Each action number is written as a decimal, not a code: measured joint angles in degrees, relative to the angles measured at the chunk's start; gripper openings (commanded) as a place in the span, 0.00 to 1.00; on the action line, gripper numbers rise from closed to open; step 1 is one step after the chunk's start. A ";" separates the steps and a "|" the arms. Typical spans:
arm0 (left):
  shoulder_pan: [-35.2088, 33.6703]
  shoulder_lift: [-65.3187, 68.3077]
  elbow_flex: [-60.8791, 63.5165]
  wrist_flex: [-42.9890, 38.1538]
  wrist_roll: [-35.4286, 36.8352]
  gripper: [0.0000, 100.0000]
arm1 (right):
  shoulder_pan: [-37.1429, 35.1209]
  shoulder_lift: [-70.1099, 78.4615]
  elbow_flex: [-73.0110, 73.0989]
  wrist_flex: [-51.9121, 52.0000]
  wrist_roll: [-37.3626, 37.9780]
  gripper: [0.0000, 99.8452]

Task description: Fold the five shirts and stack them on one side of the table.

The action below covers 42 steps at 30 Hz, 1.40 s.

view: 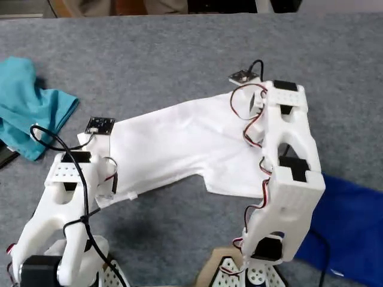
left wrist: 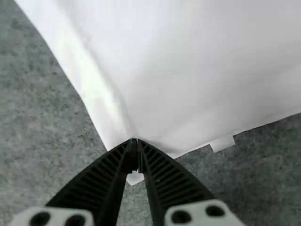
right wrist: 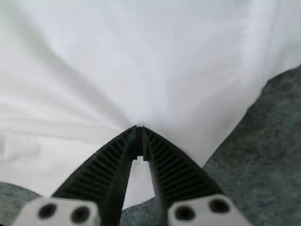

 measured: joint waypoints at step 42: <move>0.18 -17.58 8.09 -0.97 0.00 0.02 | -20.75 -28.92 40.88 -7.74 -0.88 0.01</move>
